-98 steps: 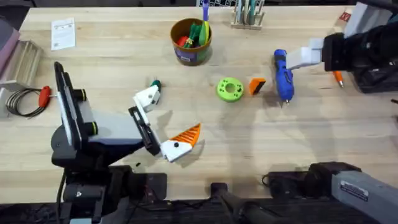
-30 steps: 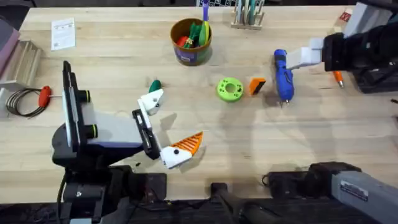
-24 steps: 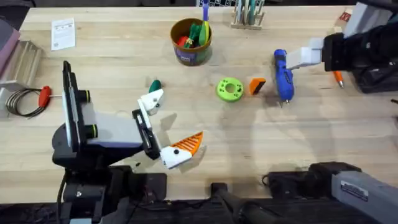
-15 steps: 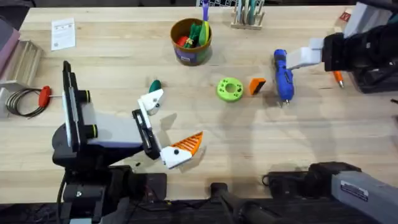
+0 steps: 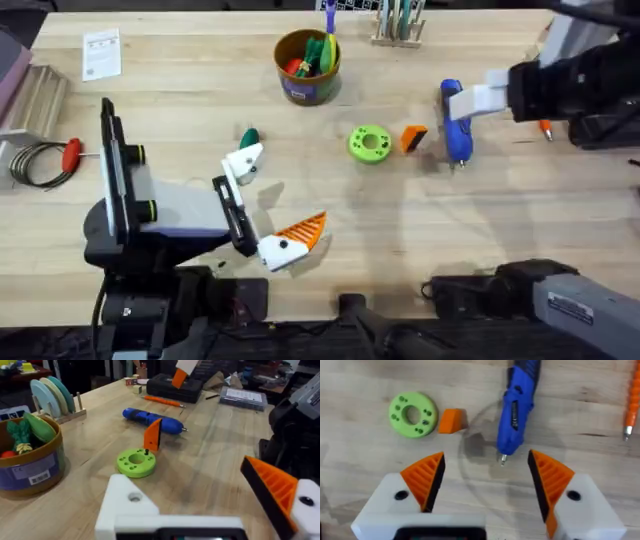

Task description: Pick up the gripper from the table and insert it into the empty holder that is missing its gripper. Then pick up a screw, insert it into the mounting hole, and use the screwdriver to tighten it. Finally, clean up the table by picking up the vegetable and placing it into the bucket.

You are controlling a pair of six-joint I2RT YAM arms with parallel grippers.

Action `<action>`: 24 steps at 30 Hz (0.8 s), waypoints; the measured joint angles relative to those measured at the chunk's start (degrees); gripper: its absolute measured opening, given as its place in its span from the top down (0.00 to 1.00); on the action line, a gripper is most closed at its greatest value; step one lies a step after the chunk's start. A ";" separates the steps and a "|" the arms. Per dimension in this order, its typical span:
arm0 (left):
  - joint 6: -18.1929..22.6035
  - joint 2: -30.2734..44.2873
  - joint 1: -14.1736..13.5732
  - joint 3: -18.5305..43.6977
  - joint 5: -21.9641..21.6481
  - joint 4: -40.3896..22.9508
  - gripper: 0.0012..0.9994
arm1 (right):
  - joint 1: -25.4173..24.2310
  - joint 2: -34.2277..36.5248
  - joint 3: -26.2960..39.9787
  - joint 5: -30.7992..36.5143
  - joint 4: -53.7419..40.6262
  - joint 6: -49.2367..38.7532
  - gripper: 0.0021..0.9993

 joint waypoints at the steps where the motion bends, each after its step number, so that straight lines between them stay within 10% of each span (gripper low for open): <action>1: 0.00 0.02 0.00 0.00 0.00 0.00 0.01 | 1.27 0.33 0.74 -0.02 -0.92 0.00 0.01; 10: 0.00 0.00 0.00 0.00 0.00 0.00 0.01 | 11.35 13.38 14.13 1.66 -11.28 2.74 0.01; 24: 0.00 0.00 0.00 0.00 0.16 -0.02 0.01 | 14.29 22.94 14.91 3.50 -11.53 8.30 0.01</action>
